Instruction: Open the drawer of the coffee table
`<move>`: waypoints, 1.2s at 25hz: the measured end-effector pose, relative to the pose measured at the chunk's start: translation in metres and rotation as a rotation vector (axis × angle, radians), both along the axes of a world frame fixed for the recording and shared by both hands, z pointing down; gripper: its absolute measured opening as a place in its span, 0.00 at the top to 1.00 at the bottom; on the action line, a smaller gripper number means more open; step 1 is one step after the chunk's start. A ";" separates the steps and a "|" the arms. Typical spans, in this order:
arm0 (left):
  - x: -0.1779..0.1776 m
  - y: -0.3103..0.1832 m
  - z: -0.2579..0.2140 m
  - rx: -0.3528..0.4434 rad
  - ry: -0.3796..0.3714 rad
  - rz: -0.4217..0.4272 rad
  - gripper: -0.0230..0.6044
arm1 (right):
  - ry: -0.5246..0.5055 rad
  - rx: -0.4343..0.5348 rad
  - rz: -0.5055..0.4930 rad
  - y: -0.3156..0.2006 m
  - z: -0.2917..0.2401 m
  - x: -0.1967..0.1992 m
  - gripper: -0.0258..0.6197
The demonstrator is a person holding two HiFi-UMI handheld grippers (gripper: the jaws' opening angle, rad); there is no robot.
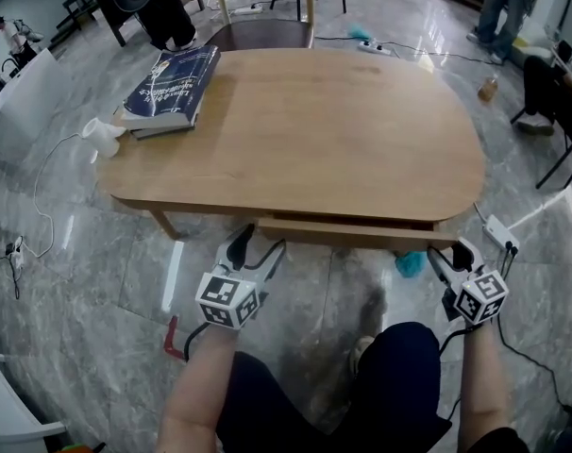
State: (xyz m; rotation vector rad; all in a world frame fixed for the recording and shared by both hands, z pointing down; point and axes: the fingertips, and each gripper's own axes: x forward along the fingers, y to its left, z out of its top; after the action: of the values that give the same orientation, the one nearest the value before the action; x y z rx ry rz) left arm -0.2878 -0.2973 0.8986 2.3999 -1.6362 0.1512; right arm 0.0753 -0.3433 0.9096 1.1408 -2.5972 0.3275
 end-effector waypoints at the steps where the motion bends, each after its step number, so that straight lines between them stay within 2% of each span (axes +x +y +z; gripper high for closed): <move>1: 0.000 -0.004 -0.001 0.000 -0.006 0.017 0.46 | 0.014 0.006 -0.004 -0.001 -0.001 0.000 0.58; 5: 0.009 -0.016 -0.003 -0.019 -0.035 0.098 0.45 | 0.047 0.011 -0.033 -0.005 0.004 -0.009 0.58; 7: 0.015 -0.017 -0.004 -0.023 -0.049 0.108 0.48 | 0.051 0.006 -0.028 -0.005 0.005 -0.012 0.58; 12: 0.024 -0.011 -0.008 -0.016 -0.017 0.078 0.48 | 0.069 0.002 0.014 0.003 0.000 -0.003 0.58; 16: 0.025 0.000 -0.008 -0.022 -0.022 0.069 0.49 | 0.079 -0.010 0.013 0.013 0.000 -0.002 0.58; 30: 0.034 0.075 -0.010 -0.037 0.007 0.058 0.50 | 0.090 -0.026 0.004 0.083 0.001 0.008 0.58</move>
State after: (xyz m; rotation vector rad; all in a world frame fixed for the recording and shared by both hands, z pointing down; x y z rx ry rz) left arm -0.2540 -0.2223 0.8890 2.4189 -1.5479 0.1806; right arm 0.0835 -0.2600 0.9107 1.1251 -2.5061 0.3032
